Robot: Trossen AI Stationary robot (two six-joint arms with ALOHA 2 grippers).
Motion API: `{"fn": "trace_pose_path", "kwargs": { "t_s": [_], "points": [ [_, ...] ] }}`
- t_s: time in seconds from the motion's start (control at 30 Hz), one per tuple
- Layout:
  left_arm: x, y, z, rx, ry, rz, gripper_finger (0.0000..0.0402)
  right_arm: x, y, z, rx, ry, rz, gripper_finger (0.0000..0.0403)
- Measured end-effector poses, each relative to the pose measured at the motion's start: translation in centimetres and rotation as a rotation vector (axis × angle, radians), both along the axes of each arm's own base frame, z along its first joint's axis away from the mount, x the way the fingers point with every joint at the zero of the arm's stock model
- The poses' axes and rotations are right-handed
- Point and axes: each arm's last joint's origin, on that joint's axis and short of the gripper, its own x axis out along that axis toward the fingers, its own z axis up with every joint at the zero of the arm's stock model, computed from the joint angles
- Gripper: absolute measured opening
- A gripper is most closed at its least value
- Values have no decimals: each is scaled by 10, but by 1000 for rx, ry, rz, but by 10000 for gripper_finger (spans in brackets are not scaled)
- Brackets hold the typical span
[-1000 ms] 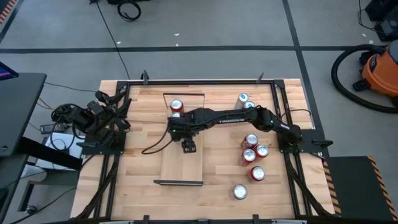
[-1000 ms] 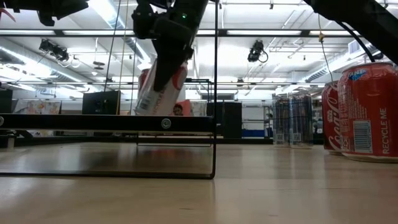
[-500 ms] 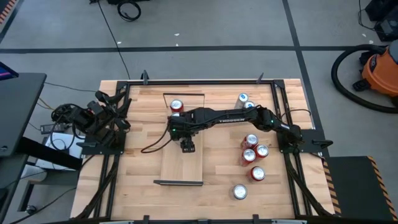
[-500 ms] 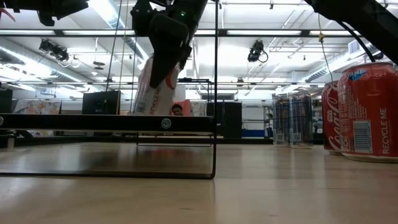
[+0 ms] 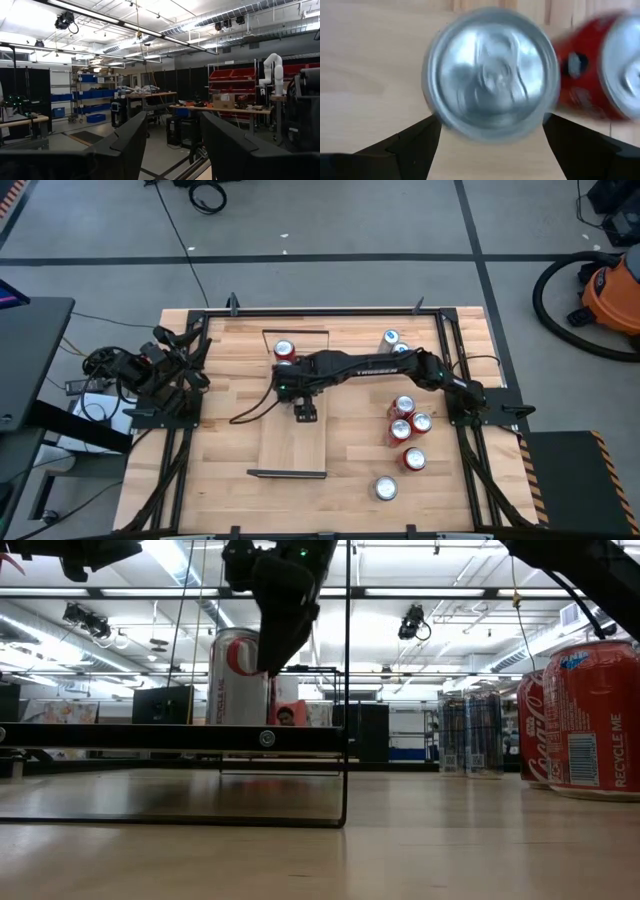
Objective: Place canned beverage on shelf
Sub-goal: Put the top silver soda can on the shelf
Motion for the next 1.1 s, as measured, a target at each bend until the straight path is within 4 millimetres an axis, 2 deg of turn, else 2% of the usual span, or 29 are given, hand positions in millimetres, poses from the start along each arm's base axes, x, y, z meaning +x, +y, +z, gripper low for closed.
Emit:
{"fn": "trace_pose_path", "kwargs": {
  "t_s": [0.13, 0.3, 0.67, 0.97, 1.1],
  "points": [
    [0, 0, 0, 0, 0, -1, 194, -2, 0, -2, 14, 18, -37, 360],
    [0, 0, 0, -2, 1, -3, 194, 0, 0, -16, 25, 38, -58, 359],
    [0, 0, 0, -2, 2, -3, 194, 2, 4, -22, 61, 17, -117, 359],
    [2, -1, -2, -10, 11, -12, 194, 0, 27, -23, -7, 11, -89, 359],
    [3, -1, -4, -23, 16, -20, 194, -5, 26, -37, -44, 60, -100, 359]
  ]
}}
